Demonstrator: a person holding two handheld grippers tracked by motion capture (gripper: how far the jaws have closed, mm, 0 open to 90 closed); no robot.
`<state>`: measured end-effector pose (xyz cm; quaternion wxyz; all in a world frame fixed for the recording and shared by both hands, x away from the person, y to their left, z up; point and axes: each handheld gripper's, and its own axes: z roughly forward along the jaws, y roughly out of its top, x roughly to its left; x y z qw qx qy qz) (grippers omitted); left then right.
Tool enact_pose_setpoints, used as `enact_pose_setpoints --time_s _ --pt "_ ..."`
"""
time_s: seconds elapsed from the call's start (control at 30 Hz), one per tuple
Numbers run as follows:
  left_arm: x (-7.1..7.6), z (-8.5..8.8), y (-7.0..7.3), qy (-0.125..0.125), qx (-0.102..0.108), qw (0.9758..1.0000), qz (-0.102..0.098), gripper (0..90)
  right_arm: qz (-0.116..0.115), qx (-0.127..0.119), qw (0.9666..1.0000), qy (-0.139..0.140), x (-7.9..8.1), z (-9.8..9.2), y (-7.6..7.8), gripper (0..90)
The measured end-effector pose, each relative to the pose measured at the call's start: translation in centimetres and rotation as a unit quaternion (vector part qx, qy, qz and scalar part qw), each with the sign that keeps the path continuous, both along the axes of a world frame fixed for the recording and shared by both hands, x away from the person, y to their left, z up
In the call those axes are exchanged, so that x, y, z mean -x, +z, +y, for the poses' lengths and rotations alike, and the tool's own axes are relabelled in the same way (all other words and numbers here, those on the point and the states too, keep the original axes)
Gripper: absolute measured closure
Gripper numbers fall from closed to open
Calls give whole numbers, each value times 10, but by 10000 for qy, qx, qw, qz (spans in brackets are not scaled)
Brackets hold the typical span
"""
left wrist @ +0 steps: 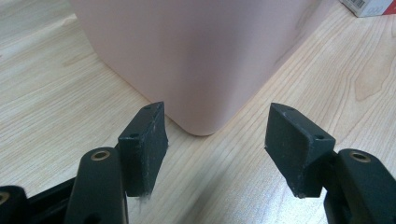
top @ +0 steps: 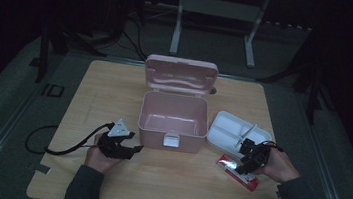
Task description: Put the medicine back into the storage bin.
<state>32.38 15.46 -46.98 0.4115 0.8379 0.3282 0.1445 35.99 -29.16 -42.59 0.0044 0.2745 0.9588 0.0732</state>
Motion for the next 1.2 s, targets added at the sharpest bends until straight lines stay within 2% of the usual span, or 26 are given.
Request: enact_pose_setpoints --time_s 0.23,0.5,0.8,1.2 --pt "0 0 0 4 8 10000 7 381 117 113 9999 6 4 3 -10 459" --pt "0 0 0 -1 9 10000 13 381 172 181 9997 -9 2 8 -15 454" --pt "0 -1 -1 -4 11 10000 22 381 184 327 9993 -22 -2 15 -21 491" --pt "0 -1 -1 -21 1 10000 27 381 211 497 9985 87 -3 19 -26 493"
